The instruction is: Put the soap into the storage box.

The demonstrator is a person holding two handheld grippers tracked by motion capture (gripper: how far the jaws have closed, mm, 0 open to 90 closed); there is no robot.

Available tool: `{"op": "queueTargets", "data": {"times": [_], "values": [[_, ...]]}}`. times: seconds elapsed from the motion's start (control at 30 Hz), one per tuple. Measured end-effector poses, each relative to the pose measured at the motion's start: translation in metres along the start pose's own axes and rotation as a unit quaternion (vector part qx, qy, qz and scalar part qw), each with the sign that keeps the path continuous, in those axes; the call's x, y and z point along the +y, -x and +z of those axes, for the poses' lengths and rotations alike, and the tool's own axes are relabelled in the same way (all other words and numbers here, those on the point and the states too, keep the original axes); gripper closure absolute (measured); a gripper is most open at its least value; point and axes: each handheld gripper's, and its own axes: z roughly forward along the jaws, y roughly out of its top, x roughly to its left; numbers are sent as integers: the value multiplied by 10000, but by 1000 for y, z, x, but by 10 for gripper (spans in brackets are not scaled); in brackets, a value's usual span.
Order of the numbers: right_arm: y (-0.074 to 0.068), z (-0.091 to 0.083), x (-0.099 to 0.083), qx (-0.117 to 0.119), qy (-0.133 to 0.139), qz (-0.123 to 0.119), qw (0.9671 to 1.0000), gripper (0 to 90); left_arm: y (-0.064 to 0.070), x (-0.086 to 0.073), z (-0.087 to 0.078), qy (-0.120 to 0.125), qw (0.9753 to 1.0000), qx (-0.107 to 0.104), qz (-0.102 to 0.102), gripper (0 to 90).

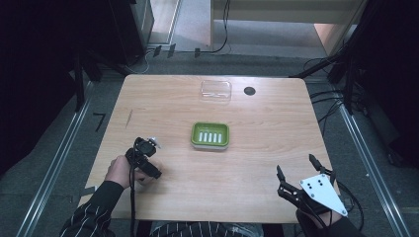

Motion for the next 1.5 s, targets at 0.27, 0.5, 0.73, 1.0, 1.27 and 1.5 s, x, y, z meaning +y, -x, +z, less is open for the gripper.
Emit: {"op": "queueTargets", "data": {"times": [0.27, 0.5, 0.73, 1.0, 1.27, 1.5], "values": [[0, 0, 0, 3, -2, 13, 10000, 134, 0, -1, 3, -143, 9999, 52, -20, 224], [0, 0, 0, -2, 3, 4, 10000, 134, 0, -2, 3, -130, 9999, -6, 17, 291], [0, 0, 0, -12, 7, 13, 10000, 134, 0, -4, 2, -33, 10000, 8, 33, 335], [0, -1, 0, -15, 22, 14, 10000, 134, 2, -4, 2, -70, 9998, 12, 168, 337], [0, -1, 0, -9, 16, 41, 10000, 134, 5, -4, -4, -36, 9996, -33, 290, 337], [1, 0, 0, -9, 19, 27, 10000, 134, 10, -2, -7, -11, 9989, -26, 467, 337]]}}
